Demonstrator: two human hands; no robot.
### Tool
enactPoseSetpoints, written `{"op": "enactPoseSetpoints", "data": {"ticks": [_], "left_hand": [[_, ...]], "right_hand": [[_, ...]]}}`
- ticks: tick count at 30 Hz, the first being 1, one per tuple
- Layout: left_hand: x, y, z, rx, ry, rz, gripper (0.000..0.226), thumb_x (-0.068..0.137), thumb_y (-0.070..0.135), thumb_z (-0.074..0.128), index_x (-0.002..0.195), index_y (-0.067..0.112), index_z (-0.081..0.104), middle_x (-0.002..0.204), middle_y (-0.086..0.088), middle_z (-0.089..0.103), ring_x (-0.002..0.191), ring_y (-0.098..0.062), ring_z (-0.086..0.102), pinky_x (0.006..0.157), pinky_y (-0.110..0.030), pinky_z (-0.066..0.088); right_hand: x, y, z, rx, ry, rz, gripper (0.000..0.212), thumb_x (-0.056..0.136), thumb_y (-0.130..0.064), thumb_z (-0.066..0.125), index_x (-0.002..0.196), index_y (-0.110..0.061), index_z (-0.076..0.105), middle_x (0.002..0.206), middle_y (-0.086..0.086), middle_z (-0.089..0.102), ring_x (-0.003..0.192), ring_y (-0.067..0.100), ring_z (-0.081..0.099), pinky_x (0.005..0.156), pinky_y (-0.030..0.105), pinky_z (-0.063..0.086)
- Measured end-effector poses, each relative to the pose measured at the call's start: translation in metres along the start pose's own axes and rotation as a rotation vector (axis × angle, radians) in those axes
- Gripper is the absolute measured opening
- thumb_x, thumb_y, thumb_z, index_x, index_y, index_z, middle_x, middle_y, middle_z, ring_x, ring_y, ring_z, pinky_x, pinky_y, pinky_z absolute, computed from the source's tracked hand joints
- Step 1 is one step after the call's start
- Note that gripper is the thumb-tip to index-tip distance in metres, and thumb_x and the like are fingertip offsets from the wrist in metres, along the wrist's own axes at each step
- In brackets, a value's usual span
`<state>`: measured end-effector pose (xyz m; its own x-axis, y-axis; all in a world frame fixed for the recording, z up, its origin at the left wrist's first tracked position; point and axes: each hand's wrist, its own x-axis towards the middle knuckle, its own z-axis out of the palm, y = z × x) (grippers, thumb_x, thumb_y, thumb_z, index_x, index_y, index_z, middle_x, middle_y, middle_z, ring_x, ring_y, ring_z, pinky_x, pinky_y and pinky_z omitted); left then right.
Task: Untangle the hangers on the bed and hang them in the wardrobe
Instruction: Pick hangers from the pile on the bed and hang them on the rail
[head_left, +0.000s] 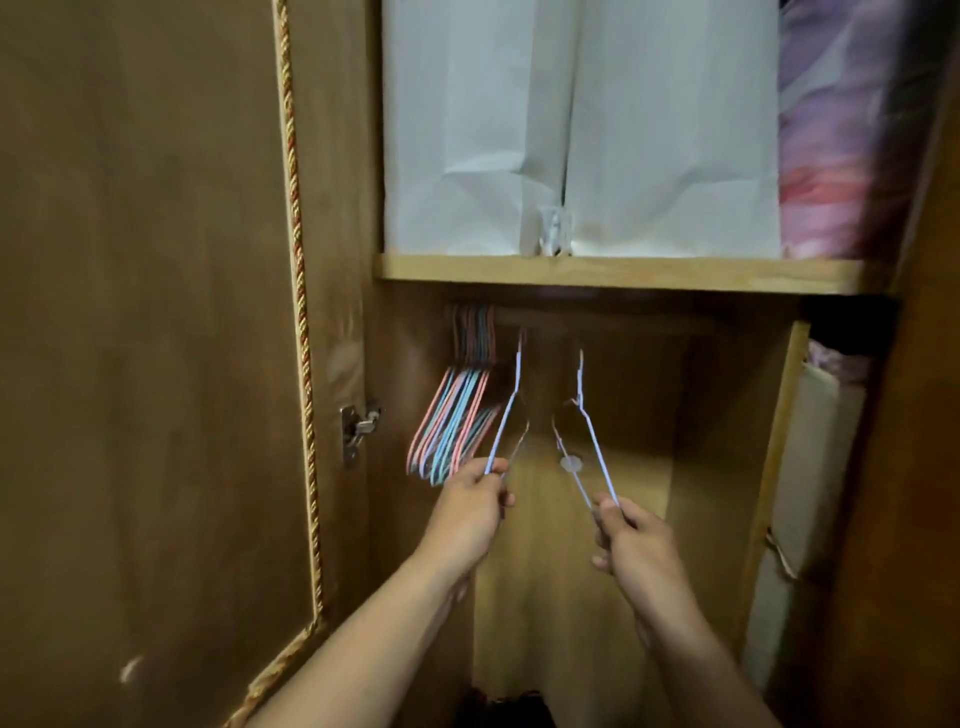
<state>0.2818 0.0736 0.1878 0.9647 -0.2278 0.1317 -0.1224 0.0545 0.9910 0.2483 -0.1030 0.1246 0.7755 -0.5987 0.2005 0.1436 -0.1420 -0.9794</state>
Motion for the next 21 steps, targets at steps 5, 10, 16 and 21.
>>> {"op": "enactPoseSetpoints", "data": {"ticks": [5, 10, 16, 21], "left_hand": [[0.072, 0.026, 0.007, -0.026, 0.006, 0.029, 0.023, 0.101, 0.014, 0.042, 0.113, 0.016, 0.061, 0.072, -0.002, 0.061, 0.06, -0.016, 0.05, 0.053, -0.025, 0.038], [0.111, 0.039, 0.004, 0.018, 0.001, -0.019, 0.025, 0.103, 0.018, 0.042, 0.118, 0.012, 0.06, 0.076, -0.004, 0.062, 0.063, -0.015, 0.055, 0.058, -0.025, 0.041], [0.12, 0.023, 0.0, 0.023, 0.026, -0.17, 0.026, 0.101, 0.021, 0.038, 0.111, 0.011, 0.059, 0.074, -0.005, 0.058, 0.06, -0.019, 0.052, 0.058, -0.025, 0.041], [0.117, 0.016, 0.002, 0.084, 0.005, -0.204, 0.042, 0.099, 0.036, 0.047, 0.137, 0.017, 0.046, 0.121, -0.013, 0.063, 0.101, -0.033, 0.064, 0.084, -0.049, 0.056]], "right_hand": [[0.016, -0.014, 0.018, -0.063, 0.092, 0.009, 0.021, 0.099, -0.037, 0.054, 0.102, -0.028, 0.072, 0.082, -0.006, 0.068, 0.079, 0.018, 0.061, 0.085, 0.051, 0.057], [0.032, -0.025, 0.023, -0.039, 0.119, 0.036, 0.023, 0.1, -0.035, 0.052, 0.103, -0.024, 0.071, 0.078, -0.003, 0.065, 0.071, 0.018, 0.059, 0.079, 0.045, 0.057], [0.037, -0.028, 0.02, -0.101, 0.099, 0.049, 0.025, 0.102, -0.039, 0.048, 0.114, -0.028, 0.067, 0.097, -0.005, 0.065, 0.091, 0.018, 0.059, 0.084, 0.038, 0.053], [0.033, -0.041, 0.027, -0.074, 0.006, 0.015, 0.021, 0.104, -0.034, 0.046, 0.109, -0.032, 0.066, 0.107, -0.007, 0.064, 0.103, 0.019, 0.058, 0.095, 0.036, 0.046]]}}
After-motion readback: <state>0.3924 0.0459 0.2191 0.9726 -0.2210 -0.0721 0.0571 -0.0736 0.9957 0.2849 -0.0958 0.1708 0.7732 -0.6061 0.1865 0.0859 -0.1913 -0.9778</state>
